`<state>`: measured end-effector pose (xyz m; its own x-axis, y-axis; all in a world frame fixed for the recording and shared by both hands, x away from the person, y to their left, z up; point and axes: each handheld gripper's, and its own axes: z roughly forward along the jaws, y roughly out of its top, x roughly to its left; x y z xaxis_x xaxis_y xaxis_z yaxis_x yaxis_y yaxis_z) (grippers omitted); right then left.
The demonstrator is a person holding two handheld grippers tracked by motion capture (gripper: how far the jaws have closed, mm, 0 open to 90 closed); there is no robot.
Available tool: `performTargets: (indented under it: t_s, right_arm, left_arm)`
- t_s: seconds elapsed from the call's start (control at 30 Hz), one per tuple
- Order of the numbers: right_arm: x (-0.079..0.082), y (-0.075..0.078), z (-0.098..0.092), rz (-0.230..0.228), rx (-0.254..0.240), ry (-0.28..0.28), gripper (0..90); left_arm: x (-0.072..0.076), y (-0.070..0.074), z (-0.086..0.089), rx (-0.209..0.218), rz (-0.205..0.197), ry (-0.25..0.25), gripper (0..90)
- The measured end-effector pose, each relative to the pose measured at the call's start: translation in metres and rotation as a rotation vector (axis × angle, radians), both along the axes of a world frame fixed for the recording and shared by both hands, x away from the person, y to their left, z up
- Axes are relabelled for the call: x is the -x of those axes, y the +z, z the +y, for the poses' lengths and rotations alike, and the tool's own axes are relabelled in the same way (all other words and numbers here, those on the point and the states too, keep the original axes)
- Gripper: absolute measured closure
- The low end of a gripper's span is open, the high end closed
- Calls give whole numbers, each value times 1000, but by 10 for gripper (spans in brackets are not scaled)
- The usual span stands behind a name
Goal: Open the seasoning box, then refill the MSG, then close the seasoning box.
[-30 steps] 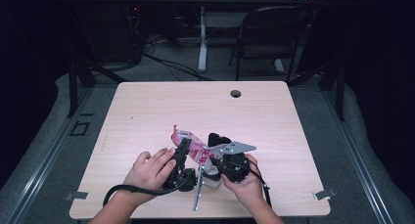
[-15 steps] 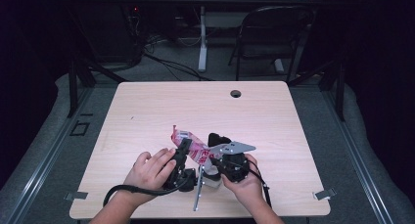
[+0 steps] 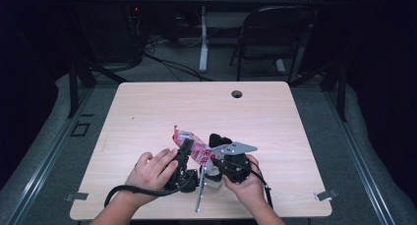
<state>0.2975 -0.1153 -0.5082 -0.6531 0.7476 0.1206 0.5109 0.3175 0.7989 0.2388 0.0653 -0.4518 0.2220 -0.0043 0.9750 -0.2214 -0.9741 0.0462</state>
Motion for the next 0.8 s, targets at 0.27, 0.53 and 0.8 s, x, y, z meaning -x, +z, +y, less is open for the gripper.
performTargets:
  t_s: [0.27, 0.53, 0.8]
  right_arm:
    - [0, 0, 0, 1, -1, 2, 900]
    - [0, 0, 0, 1, 2, 1, 900]
    - [0, -1, 1, 5, 9, 3, 900]
  left_arm:
    - [0, 1, 0, -2, 3, 0, 825]
    - [0, 0, 0, 1, 2, -2, 825]
    - [0, -1, 0, -1, 5, -5, 826]
